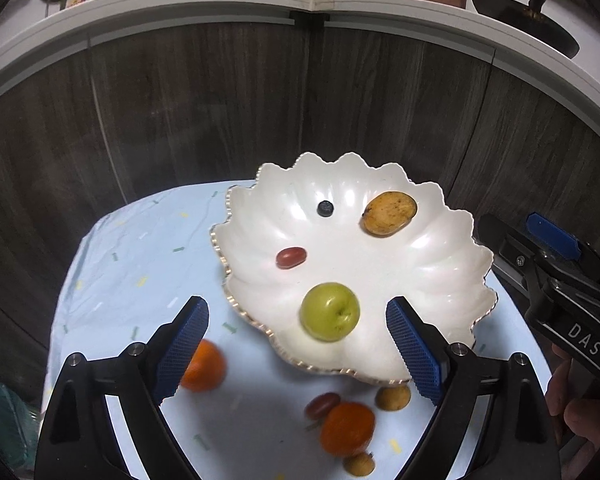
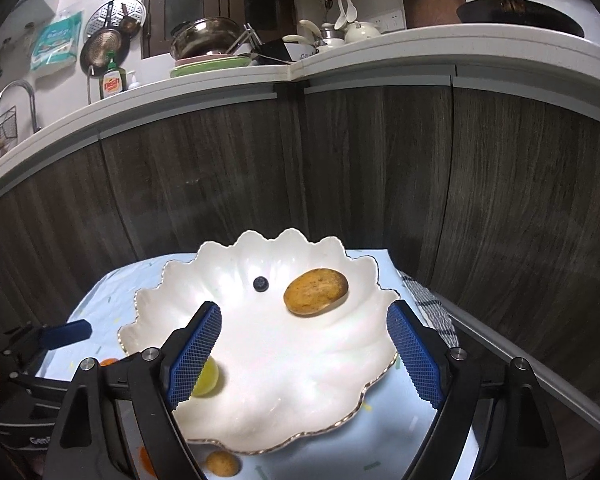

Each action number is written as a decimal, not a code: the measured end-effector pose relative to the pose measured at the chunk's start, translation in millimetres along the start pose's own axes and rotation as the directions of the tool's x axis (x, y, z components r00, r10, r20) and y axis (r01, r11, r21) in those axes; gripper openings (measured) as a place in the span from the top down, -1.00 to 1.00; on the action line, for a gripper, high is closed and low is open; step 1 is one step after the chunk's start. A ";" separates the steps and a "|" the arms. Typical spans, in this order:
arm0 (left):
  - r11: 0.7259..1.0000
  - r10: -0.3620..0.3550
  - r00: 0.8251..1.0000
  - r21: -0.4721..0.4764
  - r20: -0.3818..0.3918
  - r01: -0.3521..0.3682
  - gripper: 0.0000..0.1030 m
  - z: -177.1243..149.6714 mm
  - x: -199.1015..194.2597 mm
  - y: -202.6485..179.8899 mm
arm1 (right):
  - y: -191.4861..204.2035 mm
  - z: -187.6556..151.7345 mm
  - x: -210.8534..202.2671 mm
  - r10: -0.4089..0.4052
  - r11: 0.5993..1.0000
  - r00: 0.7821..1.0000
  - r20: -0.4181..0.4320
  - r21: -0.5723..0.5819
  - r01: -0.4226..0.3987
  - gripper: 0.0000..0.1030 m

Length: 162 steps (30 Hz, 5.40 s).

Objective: Organize fruits
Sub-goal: 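Withdraw both open tools back from the white bowl, then move the left tool toward the dark plum while the right tool approaches the small tan fruit, then close the left tool on the dark plum while the right tool grasps the small tan fruit, then lift and carry the dark plum over the bowl while the right tool carries the tan fruit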

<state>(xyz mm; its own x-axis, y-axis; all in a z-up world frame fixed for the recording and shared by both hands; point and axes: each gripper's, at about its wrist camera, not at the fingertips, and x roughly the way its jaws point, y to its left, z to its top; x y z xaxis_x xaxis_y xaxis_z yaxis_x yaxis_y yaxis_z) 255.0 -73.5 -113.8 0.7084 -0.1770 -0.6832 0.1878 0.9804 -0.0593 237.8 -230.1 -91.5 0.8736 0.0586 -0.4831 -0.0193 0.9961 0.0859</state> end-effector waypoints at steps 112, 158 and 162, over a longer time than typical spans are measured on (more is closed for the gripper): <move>0.981 -0.100 0.982 0.150 -0.159 0.124 0.27 -136.0 -8.2 -26.9 | 50.3 -97.6 26.5 0.122 0.938 0.924 -0.362 -0.262 -0.226 -0.09; 0.990 -0.089 0.992 0.106 -0.094 0.098 0.50 -126.9 -31.7 -10.8 | 53.2 -100.9 -5.8 0.094 0.964 0.922 -0.376 -0.197 -0.179 0.44; 0.991 -0.088 0.992 0.096 -0.087 0.096 0.50 -123.9 -38.6 -7.6 | 57.2 -97.2 -12.6 0.097 0.965 0.925 -0.368 -0.194 -0.178 0.44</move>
<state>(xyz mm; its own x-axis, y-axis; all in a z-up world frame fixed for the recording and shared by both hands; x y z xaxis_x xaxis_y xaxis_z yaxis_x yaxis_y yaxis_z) 141.9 -63.4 -177.2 0.6271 -0.2543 -0.7363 0.3197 0.9459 -0.0545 178.5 -167.4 -165.2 0.6270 0.1748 -0.7591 -0.2688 0.9632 -0.0002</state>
